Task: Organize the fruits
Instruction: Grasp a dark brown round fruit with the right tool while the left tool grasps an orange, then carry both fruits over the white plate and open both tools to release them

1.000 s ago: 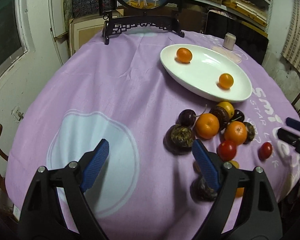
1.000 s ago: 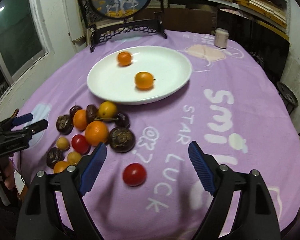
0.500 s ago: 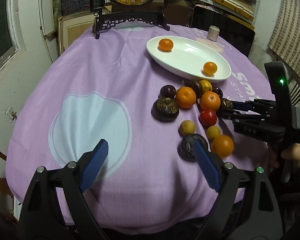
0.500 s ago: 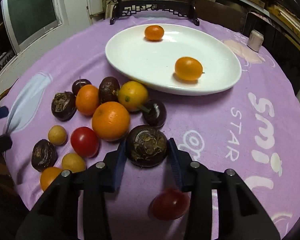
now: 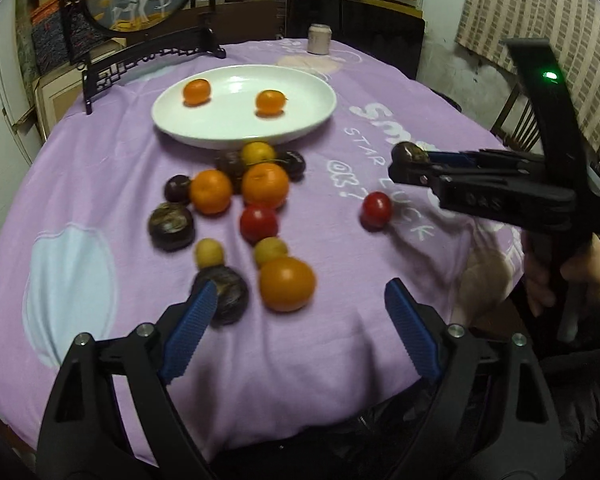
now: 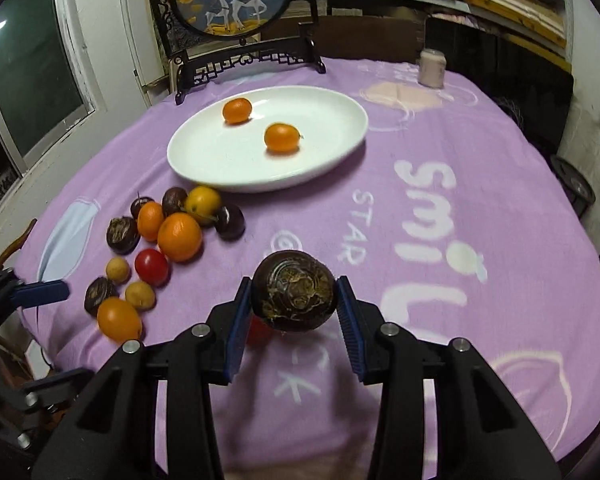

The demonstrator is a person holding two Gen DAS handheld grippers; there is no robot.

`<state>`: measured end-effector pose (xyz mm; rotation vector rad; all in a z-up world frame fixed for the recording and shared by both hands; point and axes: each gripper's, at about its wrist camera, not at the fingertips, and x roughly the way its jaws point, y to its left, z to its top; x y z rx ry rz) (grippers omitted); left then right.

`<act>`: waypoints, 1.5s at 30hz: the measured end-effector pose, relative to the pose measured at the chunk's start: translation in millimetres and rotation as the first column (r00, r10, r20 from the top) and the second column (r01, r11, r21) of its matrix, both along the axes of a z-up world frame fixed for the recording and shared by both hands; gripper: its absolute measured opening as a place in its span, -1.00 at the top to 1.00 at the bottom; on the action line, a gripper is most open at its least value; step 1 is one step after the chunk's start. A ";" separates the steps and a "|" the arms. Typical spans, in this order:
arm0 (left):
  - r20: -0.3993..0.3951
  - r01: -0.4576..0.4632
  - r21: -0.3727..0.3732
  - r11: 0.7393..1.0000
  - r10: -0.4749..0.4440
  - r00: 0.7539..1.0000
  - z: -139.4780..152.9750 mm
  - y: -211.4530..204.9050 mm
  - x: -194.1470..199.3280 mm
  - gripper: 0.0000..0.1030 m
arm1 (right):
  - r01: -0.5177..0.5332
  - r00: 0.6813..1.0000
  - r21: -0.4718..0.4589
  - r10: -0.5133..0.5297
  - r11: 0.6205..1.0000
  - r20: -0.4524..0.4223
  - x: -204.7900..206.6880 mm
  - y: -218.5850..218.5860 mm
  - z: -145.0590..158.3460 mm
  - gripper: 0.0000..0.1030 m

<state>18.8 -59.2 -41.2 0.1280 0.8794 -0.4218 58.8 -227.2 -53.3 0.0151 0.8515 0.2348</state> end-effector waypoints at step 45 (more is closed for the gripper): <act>0.014 -0.252 -0.042 0.967 0.253 0.967 68.0 21.9 244.3 0.29 | -0.064 0.998 -0.026 0.064 0.998 -0.003 157.9 47.8 51.2 0.18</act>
